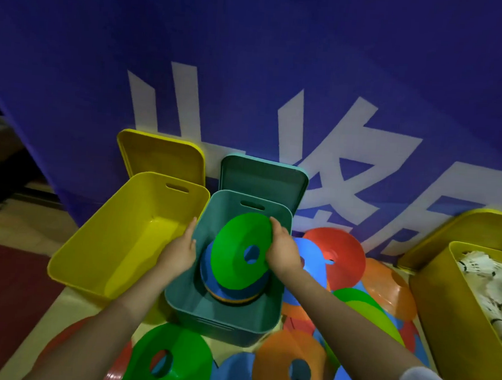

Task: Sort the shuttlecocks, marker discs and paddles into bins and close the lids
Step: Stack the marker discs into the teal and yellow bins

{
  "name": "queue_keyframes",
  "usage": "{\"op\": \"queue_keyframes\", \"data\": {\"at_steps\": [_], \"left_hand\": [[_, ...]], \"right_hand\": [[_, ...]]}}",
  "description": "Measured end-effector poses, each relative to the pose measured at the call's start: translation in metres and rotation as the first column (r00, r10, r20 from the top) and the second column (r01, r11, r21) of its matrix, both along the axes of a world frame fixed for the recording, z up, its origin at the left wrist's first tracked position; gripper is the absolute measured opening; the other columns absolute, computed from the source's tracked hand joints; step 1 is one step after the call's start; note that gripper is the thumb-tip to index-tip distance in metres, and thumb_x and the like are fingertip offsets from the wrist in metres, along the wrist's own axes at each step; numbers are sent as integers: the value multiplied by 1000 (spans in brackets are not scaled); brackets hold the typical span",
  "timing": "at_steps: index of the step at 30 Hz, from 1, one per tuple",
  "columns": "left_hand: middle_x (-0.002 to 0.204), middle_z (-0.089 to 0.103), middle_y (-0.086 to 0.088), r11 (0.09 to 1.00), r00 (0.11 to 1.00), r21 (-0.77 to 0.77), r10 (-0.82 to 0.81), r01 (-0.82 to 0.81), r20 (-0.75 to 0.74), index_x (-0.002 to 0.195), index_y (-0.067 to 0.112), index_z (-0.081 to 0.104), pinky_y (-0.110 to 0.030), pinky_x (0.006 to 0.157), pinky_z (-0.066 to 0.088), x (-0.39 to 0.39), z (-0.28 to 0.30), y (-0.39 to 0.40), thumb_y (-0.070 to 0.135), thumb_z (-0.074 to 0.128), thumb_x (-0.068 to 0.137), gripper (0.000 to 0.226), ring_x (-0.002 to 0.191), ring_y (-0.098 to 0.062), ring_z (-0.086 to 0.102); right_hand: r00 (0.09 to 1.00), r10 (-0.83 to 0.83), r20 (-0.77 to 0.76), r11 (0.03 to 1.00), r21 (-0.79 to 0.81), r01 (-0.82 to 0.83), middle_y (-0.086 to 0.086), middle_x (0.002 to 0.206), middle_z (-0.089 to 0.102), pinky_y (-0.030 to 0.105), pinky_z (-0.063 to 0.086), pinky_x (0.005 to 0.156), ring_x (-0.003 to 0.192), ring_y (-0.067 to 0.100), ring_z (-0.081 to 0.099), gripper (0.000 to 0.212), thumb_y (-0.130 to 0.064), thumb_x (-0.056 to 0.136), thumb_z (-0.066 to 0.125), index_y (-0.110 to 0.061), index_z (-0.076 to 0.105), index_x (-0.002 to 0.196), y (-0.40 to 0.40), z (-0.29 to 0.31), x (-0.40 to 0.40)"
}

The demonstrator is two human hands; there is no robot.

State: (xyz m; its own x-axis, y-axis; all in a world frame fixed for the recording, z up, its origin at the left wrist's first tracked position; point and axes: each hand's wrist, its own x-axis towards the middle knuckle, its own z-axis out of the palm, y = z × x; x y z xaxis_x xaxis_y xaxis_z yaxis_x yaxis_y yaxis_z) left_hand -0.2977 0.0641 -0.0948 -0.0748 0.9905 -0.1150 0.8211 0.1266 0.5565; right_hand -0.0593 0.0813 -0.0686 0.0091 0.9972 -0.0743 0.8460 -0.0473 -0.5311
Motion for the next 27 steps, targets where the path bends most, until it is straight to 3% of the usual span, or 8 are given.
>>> {"op": "queue_keyframes", "data": {"at_steps": [4, 11, 14, 16, 18, 21, 23, 27], "left_hand": [[56, 41, -3, 999, 999, 25, 33, -33, -3, 152, 22, 12, -34, 49, 24, 2, 2, -1, 16, 39, 100, 59, 50, -19, 39], [59, 44, -3, 996, 998, 57, 61, -62, 25, 151, 22, 18, -32, 47, 25, 3, 1, -1, 14, 42, 99, 57, 52, -16, 40], [89, 64, -19, 994, 995, 64, 83, -87, 57, 149, 19, 28, -34, 59, 39, 1, -4, 3, 13, 45, 97, 55, 70, -29, 55], [123, 60, -21, 992, 993, 85, 88, -95, 81, 146, 14, 34, -38, 82, 48, -1, -9, 6, 13, 47, 95, 52, 102, -36, 60], [132, 54, -20, 991, 995, 99, 79, -85, 65, 144, 9, 38, -41, 94, 45, -1, -11, 7, 14, 50, 94, 51, 116, -36, 54], [128, 53, -22, 984, 999, 172, 49, -45, -16, 140, 4, 43, -43, 95, 43, 3, -6, 4, 13, 54, 91, 51, 114, -38, 52], [124, 54, -21, 963, 993, 269, 11, 20, -116, 136, 4, 47, -46, 94, 43, 4, -1, -2, 11, 59, 87, 50, 112, -39, 51], [124, 55, -19, 896, 976, 415, -79, 159, -204, 129, 7, 55, -47, 96, 42, 25, 12, -10, 10, 62, 83, 46, 114, -38, 50]], "right_hand": [[979, 66, 191, 997, -50, -57, 18, 133, 42, 42, 45, 79, 109, 38, 57, 78, 1, 86, 49, -16, 12, 152, 9, -8, -30], [1000, 15, 15, 972, -233, -11, 20, 140, 36, 38, 37, 102, 127, 36, 44, 81, -12, 88, 60, -11, 10, 152, 3, -58, -43], [994, -59, 91, 949, -303, 85, 22, 146, 24, 36, 22, 114, 138, 37, 24, 78, -14, 87, 54, -8, 11, 151, 0, -65, -39], [995, -46, 87, 974, -219, 65, 24, 147, 25, 35, 18, 115, 139, 38, 22, 71, -13, 87, 51, -6, 18, 150, 0, -53, -36], [998, 25, -56, 999, -42, -27, 22, 142, 36, 33, 24, 113, 133, 36, 33, 59, -10, 88, 50, -5, 34, 145, -2, -37, -32], [954, 156, -258, 965, 244, -92, 10, 128, 52, 21, 35, 103, 120, 21, 49, 44, -3, 86, 52, -7, 53, 131, -24, -9, -13], [928, 135, -346, 932, 363, 0, -2, 116, 57, 14, 40, 91, 106, 8, 51, 39, -7, 85, 50, -11, 59, 122, -44, -3, 12], [885, -100, -455, 907, 323, 269, -1, 112, 59, 19, 45, 81, 104, 17, 57, 34, -4, 85, 49, -9, 61, 116, -77, -16, 86]]}}
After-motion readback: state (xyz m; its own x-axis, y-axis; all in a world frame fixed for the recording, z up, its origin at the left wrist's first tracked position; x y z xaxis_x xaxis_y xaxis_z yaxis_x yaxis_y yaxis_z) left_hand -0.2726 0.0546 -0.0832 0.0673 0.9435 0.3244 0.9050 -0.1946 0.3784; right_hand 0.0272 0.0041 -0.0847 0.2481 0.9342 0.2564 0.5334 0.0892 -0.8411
